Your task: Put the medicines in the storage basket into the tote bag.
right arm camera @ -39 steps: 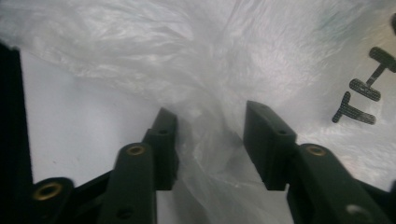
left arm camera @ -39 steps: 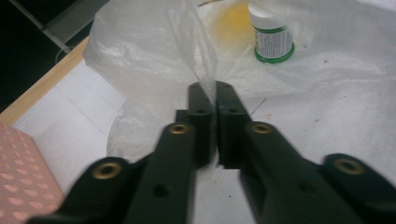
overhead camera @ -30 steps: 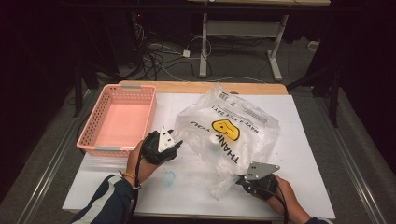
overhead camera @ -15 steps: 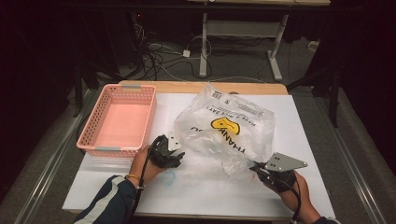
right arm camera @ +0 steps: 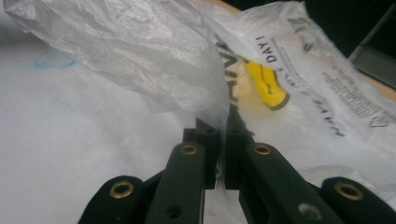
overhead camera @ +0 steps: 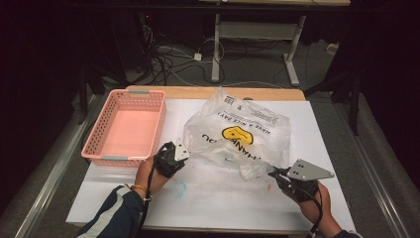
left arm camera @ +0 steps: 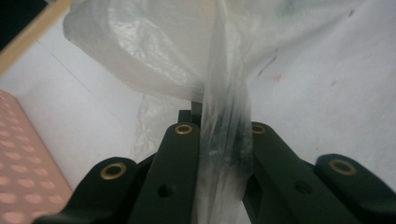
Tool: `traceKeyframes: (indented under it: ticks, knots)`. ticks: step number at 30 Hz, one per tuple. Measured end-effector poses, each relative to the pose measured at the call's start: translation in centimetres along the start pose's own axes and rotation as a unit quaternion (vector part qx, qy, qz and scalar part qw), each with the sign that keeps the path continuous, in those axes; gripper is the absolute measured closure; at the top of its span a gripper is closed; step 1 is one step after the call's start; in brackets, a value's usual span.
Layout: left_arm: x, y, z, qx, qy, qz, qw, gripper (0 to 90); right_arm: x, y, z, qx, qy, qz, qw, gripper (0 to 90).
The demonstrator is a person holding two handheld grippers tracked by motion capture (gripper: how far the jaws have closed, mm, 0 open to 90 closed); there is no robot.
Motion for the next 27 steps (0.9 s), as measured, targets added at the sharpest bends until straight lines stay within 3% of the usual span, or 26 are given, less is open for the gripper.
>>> traceKeyframes:
  ticks: [3,8,20,27]
  knots:
    - [-0.7,1.4,-0.1,0.000,-0.002,-0.034,0.9994,87.5,-1.0,0.7,-0.5,0.012,-0.007,-0.022,0.9996,89.9]
    - [-1.8,4.1,0.3,0.006,0.010,-0.090,0.9959,87.6,-2.6,2.1,-1.2,0.030,-0.007,-0.057,0.9979,90.0]
    - [-3.3,9.0,1.9,-0.003,0.022,-0.161,0.9867,87.5,-6.1,5.7,-3.1,0.069,-0.009,-0.124,0.9898,90.0]
    - [-4.7,10.1,2.0,0.000,0.010,-0.185,0.9827,87.4,-7.4,6.0,-3.8,0.085,-0.002,-0.138,0.9868,90.0]
Point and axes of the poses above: each handheld gripper's, and its own axes: y roughly backward along the jaws, x roughly out of its underside, z roughly to its left, the point moved 4 cm from there along -y, roughly forward along the jaws, and after that the axes turned 6 degrees about y, right-handed, at the moved point
